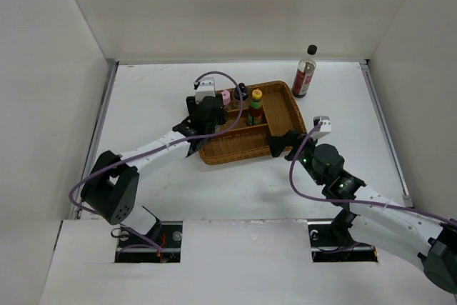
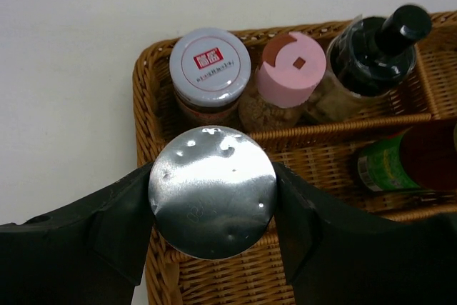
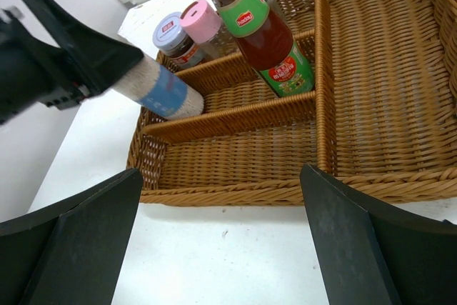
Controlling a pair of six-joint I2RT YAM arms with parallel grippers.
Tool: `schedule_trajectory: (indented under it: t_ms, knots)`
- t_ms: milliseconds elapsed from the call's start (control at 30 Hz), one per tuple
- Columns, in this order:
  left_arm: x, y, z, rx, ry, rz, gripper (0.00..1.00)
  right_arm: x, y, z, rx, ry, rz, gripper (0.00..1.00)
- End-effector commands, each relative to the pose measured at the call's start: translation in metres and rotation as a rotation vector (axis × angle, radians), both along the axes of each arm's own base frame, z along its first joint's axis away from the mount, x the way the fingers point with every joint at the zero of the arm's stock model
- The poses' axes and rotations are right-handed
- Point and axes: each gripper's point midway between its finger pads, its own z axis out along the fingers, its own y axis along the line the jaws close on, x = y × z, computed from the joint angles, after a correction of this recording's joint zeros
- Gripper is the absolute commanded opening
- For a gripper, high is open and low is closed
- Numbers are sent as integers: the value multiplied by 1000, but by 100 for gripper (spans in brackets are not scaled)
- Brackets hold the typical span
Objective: Organize the condiment bottles
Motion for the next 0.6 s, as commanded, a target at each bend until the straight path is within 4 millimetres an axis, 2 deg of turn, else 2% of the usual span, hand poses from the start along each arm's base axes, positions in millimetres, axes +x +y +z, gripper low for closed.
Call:
schedule_trajectory:
  t_ms: [0, 133, 233, 333, 400, 433, 567]
  knots:
    - [9, -11, 13, -67, -84, 4, 55, 5, 0, 15, 47, -44, -14, 99]
    - [6, -13, -1, -56, -67, 1, 64, 8, -3, 15, 42, -45, -35, 98]
    - [4, -12, -1, -57, -70, 0, 74, 10, -7, 15, 35, -44, -55, 97]
    - [2, -12, 3, -60, -78, -4, 87, 11, -10, 23, 37, -55, -71, 91]
    - [0, -12, 9, -71, -89, -11, 94, 11, -12, 32, 42, -65, -79, 82]
    - [-2, -11, 13, -75, -97, -14, 100, 10, -13, 38, 42, -73, -80, 73]
    - [-16, -5, 46, -136, -171, -29, 100, 15, -16, 68, 40, -97, -99, 45]
